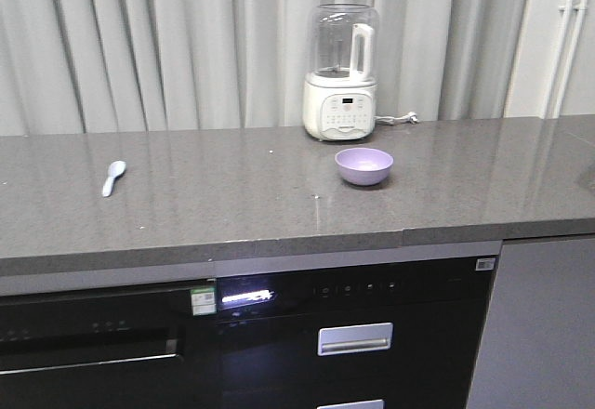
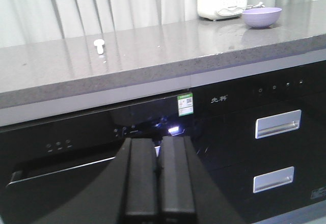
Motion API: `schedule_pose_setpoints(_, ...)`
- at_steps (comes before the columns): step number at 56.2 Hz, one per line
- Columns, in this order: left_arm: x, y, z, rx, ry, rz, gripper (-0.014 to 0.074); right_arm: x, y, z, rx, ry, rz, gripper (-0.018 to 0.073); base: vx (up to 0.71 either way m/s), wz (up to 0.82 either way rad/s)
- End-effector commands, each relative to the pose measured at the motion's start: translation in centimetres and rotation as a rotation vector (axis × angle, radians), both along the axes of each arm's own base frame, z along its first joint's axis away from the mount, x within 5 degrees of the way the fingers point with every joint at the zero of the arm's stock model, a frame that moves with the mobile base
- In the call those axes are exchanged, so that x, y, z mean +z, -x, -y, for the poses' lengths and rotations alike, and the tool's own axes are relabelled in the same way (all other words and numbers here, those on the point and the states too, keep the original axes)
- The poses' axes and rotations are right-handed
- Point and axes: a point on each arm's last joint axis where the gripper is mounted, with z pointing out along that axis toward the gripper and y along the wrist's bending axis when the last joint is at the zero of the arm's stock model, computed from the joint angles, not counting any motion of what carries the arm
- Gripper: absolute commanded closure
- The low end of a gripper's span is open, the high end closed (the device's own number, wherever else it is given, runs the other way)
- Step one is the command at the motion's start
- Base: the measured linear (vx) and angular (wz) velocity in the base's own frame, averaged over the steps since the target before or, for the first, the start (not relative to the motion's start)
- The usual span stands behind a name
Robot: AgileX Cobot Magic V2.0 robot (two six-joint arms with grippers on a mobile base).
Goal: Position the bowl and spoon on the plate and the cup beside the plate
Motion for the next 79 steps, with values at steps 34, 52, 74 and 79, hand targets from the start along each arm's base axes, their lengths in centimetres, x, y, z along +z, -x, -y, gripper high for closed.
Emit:
schedule_pose_setpoints(34, 1.65, 0.22, -0.05, 0.003, 0.026, 0.119, 0.0602, 0.68, 0.03, -0.06, 0.004, 0.012, 0.084, 0.0568, 0.27, -0.1)
schedule_pose_setpoints(52, 1.65, 0.22, -0.05, 0.003, 0.026, 0.119, 0.0602, 0.68, 0.03, -0.06, 0.004, 0.012, 0.084, 0.0568, 0.36, 0.02)
schedule_pose_setpoints(74, 1.65, 0.22, -0.05, 0.003, 0.026, 0.119, 0.0602, 0.68, 0.03, -0.06, 0.004, 0.012, 0.084, 0.0568, 0.37, 0.23)
schedule_pose_setpoints(79, 1.65, 0.22, -0.05, 0.003, 0.026, 0.119, 0.0602, 0.68, 0.03, -0.06, 0.004, 0.012, 0.084, 0.0568, 0.34, 0.25)
